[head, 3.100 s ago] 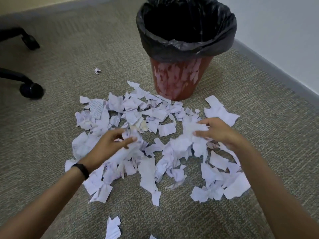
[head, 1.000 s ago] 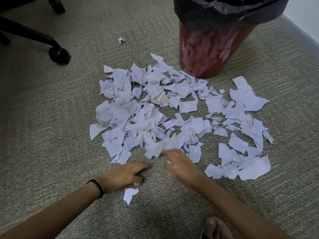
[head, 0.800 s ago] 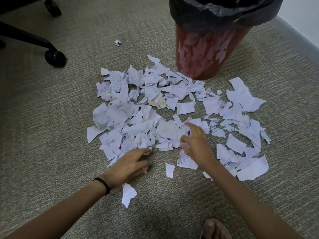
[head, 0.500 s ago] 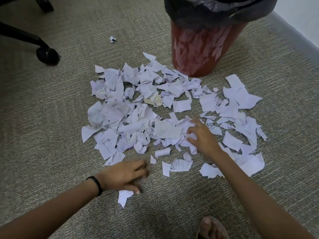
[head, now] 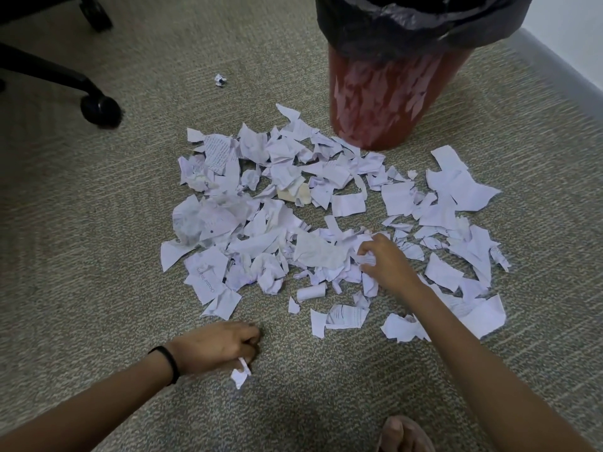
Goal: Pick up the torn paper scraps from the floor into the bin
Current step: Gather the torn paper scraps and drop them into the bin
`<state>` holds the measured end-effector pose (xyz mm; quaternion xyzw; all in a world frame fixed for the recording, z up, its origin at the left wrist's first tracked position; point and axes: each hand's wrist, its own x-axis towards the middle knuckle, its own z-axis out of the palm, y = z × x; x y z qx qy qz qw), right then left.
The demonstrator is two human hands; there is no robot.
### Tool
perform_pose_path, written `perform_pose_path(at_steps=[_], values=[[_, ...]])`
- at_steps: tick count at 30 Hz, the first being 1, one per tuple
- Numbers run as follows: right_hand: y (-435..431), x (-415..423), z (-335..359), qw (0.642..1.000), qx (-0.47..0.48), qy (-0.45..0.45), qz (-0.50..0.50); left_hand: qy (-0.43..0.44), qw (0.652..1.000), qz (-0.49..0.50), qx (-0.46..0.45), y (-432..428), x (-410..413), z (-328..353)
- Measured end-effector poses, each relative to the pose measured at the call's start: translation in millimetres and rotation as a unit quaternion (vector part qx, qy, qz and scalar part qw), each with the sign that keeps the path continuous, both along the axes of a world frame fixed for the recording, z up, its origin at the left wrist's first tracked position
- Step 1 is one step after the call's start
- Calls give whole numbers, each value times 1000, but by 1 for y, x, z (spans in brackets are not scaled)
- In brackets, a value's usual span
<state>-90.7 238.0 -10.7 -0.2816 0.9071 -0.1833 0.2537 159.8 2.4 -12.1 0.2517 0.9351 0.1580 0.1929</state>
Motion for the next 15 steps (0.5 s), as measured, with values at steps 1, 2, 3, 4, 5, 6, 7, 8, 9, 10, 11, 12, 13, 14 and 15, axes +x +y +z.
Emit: perform_pose_path(at_steps=[1, 2, 3, 4, 5, 6, 7, 8, 9, 10, 11, 12, 13, 14, 15], values=[[1, 0, 1, 1000, -1, -8, -1, -11, 1000, 14, 22, 1, -3, 2], [2, -2, 4, 1000, -10, -19, -6, -32, 998, 40, 44, 2, -8, 5], [4, -6, 9, 999, -27, -32, -19, -60, 994, 72, 54, 2, -17, 11], [5, -10, 15, 997, -47, -53, -39, -69, 991, 100, 59, 2, -26, 17], [6, -16, 24, 993, -70, -78, -60, -63, 988, 130, 63, 2, -38, 23], [6, -22, 35, 988, -95, -95, -78, -53, 983, 163, 70, 3, -50, 30], [7, -28, 47, 982, -123, -105, -100, -45, 976, 194, 87, 5, -63, 39], [7, -34, 63, 973, -156, -111, -127, -35, 967, 224, 116, 6, -78, 50], [7, -39, 81, 960, -198, -117, -159, -29, 953, 255, 160, 8, -92, 64], [6, -44, 99, 941, -249, -125, -191, -27, 934, 286, 210, 9, -109, 79], [5, -49, 119, 916, -302, -141, -223, -26, 912, 315, 260, 10, -126, 94], [3, -55, 138, 888, -354, -159, -245, -24, 889, 340, 306, 12, -144, 109], [0, -62, 155, 863, -402, -170, -254, -21, 865, 364, 345, 13, -162, 125], [-3, -69, 172, 839, -448, -174, -255, -16, 841, 385, 380, 16, -180, 141], [-8, -77, 187, 814, -490, -175, -257, -4, 819, 403, 409, 18, -198, 157]])
